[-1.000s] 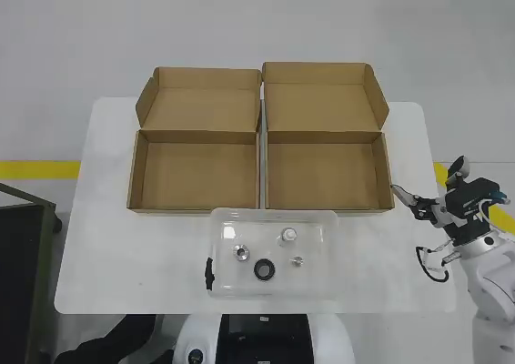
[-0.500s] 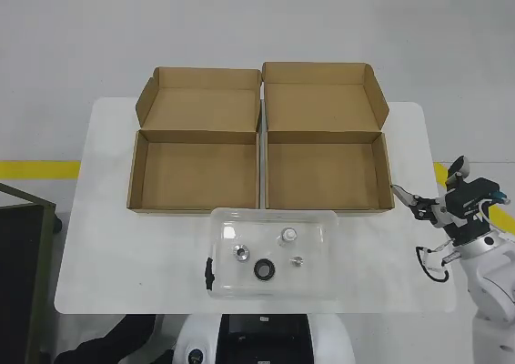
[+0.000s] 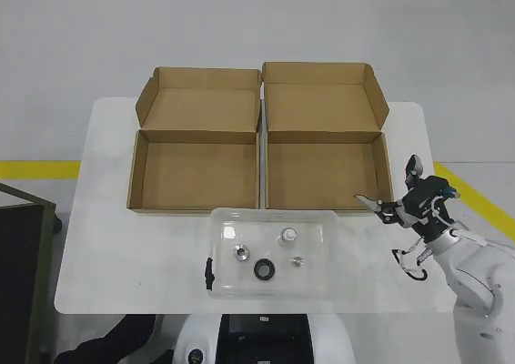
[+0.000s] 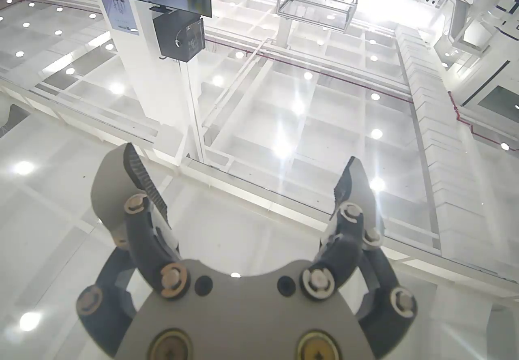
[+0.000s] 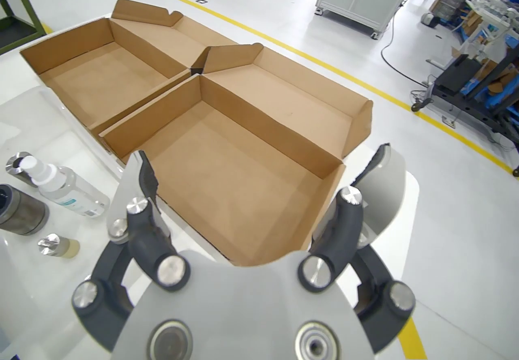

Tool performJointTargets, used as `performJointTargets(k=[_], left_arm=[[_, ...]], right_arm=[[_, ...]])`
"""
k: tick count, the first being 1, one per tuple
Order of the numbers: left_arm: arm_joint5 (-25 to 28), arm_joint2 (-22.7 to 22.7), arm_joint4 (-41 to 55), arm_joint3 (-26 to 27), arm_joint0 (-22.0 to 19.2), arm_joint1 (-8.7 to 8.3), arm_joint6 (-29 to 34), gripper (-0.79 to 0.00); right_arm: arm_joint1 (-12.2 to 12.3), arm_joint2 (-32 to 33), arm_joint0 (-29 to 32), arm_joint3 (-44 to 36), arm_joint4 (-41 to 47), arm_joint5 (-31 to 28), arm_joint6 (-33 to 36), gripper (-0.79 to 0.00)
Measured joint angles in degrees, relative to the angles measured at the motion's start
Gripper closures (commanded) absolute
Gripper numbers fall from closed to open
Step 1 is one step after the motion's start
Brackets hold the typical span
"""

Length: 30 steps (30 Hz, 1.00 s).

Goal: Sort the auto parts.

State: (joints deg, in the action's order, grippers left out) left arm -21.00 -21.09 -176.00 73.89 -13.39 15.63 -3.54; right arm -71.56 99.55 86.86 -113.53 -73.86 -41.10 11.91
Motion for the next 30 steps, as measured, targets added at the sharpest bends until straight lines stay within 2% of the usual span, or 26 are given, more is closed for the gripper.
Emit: performJointTargets(k=[15,30], left_arm=[[0.0,0.0,0.0,0.0,0.0,0.0,0.0,-0.785],[0.0,0.0,0.0,0.0,0.0,0.0,0.0,-0.785]], right_arm=[[0.8,-10.27,-4.1,-0.32,-1.38,-5.17,2.99,-0.785],[1.92,-18.91,-4.89,-1.08,-2.25,-14.23,6.88,-0.785]])
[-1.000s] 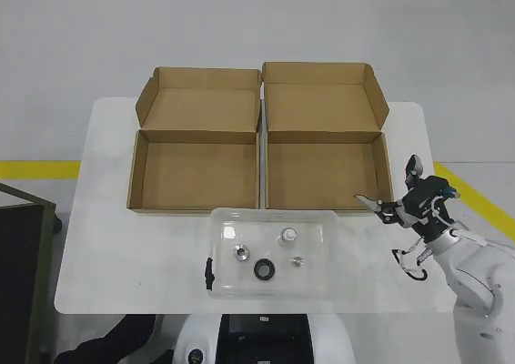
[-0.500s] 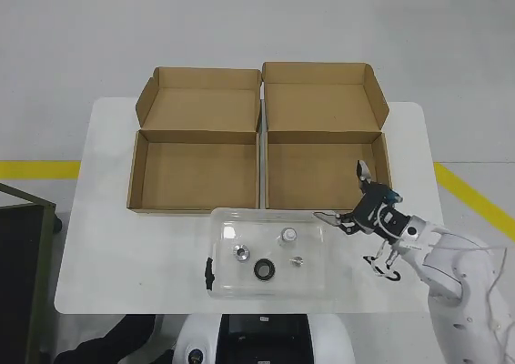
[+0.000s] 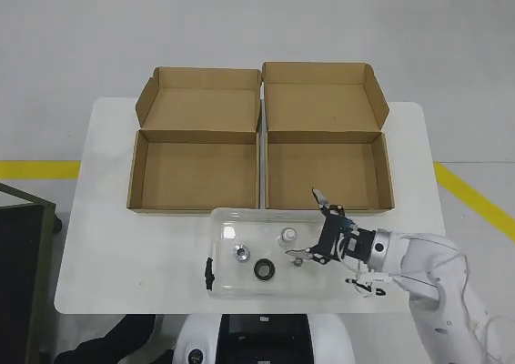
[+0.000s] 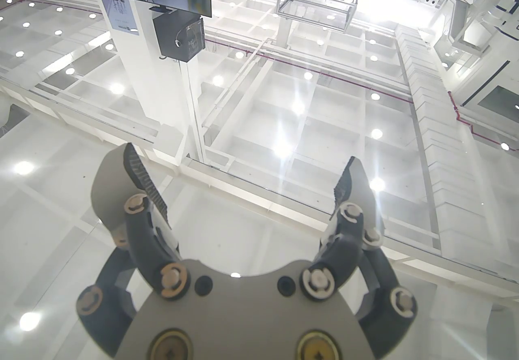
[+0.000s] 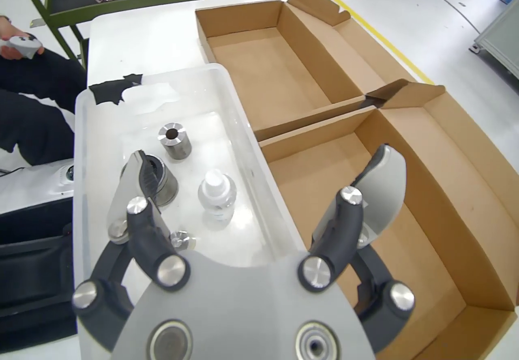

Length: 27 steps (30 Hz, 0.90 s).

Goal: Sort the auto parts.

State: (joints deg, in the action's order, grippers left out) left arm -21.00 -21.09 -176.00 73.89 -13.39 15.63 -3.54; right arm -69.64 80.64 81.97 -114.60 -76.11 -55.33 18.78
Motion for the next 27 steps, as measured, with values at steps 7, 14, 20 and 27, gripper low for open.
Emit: performJointTargets(k=[7,14,20,27], left_arm=[[0.0,0.0,0.0,0.0,0.0,0.0,0.0,-0.785],[0.0,0.0,0.0,0.0,0.0,0.0,0.0,-0.785],[0.0,0.0,0.0,0.0,0.0,0.0,0.0,-0.785],[0.0,0.0,0.0,0.0,0.0,0.0,0.0,-0.785]], right_arm=[[0.51,-3.46,-1.08,-0.15,-4.67,-1.67,1.47,-0.785],[1.08,-5.6,-1.78,0.22,-8.81,-2.48,1.61,-0.785],[1.58,-6.52,-2.03,1.1,-10.64,-2.68,1.6,-0.785],[2.27,-7.33,-2.31,1.77,-11.46,-2.67,1.32,-0.668]])
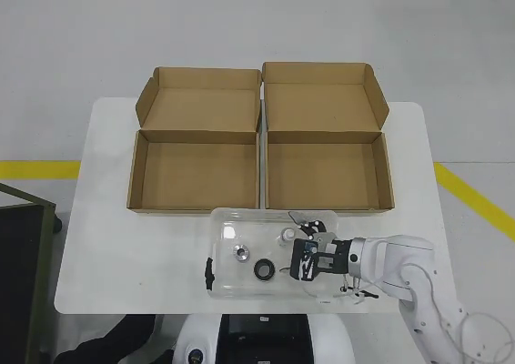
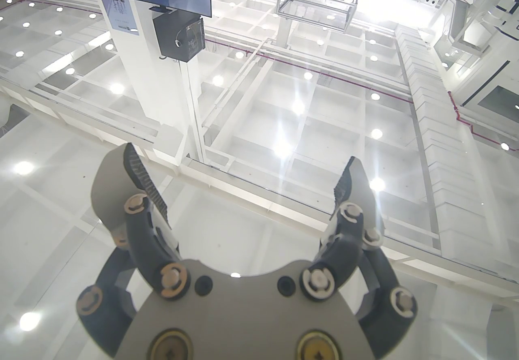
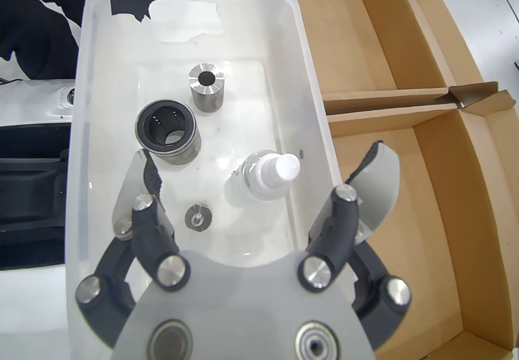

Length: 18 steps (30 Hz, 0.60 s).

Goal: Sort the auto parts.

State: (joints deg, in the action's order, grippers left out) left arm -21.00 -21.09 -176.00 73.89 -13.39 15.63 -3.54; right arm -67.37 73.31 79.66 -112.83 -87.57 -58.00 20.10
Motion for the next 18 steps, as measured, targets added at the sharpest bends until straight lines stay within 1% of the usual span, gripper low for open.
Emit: performJointTargets(k=[2,5,13,16,18], left_arm=[[0.0,0.0,0.0,0.0,0.0,0.0,0.0,-0.785],[0.0,0.0,0.0,0.0,0.0,0.0,0.0,-0.785],[0.0,0.0,0.0,0.0,0.0,0.0,0.0,-0.785],[0.0,0.0,0.0,0.0,0.0,0.0,0.0,-0.785],[0.0,0.0,0.0,0.0,0.0,0.0,0.0,-0.785]], right_arm=[[0.17,-0.06,-0.03,0.21,-0.09,0.02,-0.09,-0.653],[0.39,-0.08,-0.07,0.9,-0.14,0.25,-0.19,-0.686],[0.71,-1.28,-1.26,3.4,-0.96,1.73,-0.39,-0.705],[0.84,-1.78,-1.83,3.92,-1.33,1.93,-0.18,-0.702],[0.95,-1.92,-2.08,4.37,-1.34,1.86,-0.04,-0.68]])
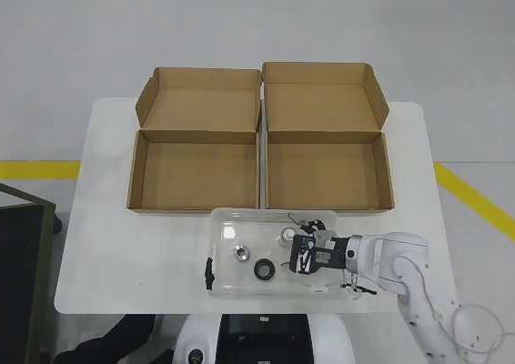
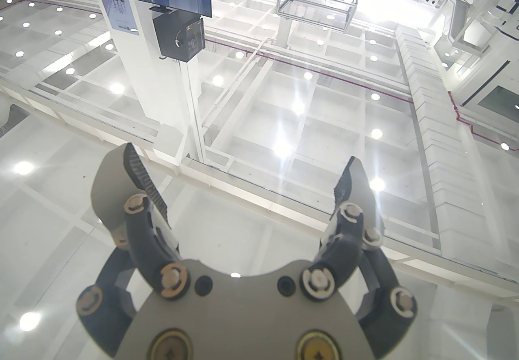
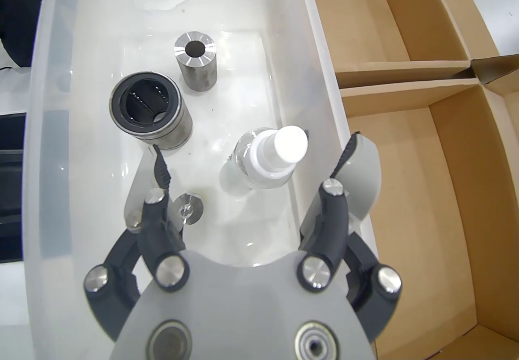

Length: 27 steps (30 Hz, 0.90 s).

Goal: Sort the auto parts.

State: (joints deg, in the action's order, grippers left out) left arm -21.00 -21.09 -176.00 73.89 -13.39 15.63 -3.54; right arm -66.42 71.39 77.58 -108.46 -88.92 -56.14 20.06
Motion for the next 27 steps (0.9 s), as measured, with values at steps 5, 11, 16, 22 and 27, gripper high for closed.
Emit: performJointTargets(k=[5,11,16,22,27], left_arm=[[0.0,0.0,0.0,0.0,0.0,0.0,0.0,-0.785],[0.0,0.0,0.0,0.0,0.0,0.0,0.0,-0.785],[0.0,0.0,0.0,0.0,0.0,0.0,0.0,-0.785],[0.0,0.0,0.0,0.0,0.0,0.0,0.0,-0.785],[0.0,0.0,0.0,0.0,0.0,0.0,0.0,-0.785]], right_arm=[[0.23,-0.27,-0.5,1.34,0.56,0.39,0.05,-0.606],[0.41,-0.97,-1.08,2.82,1.3,1.12,-0.16,-0.468],[0.53,-1.72,-1.79,4.05,2.04,1.27,-0.43,-0.379],[0.71,-2.11,-2.64,4.68,3.27,1.64,-0.86,-0.175],[0.97,-1.83,-3.01,4.21,4.86,1.28,-1.0,0.0]])
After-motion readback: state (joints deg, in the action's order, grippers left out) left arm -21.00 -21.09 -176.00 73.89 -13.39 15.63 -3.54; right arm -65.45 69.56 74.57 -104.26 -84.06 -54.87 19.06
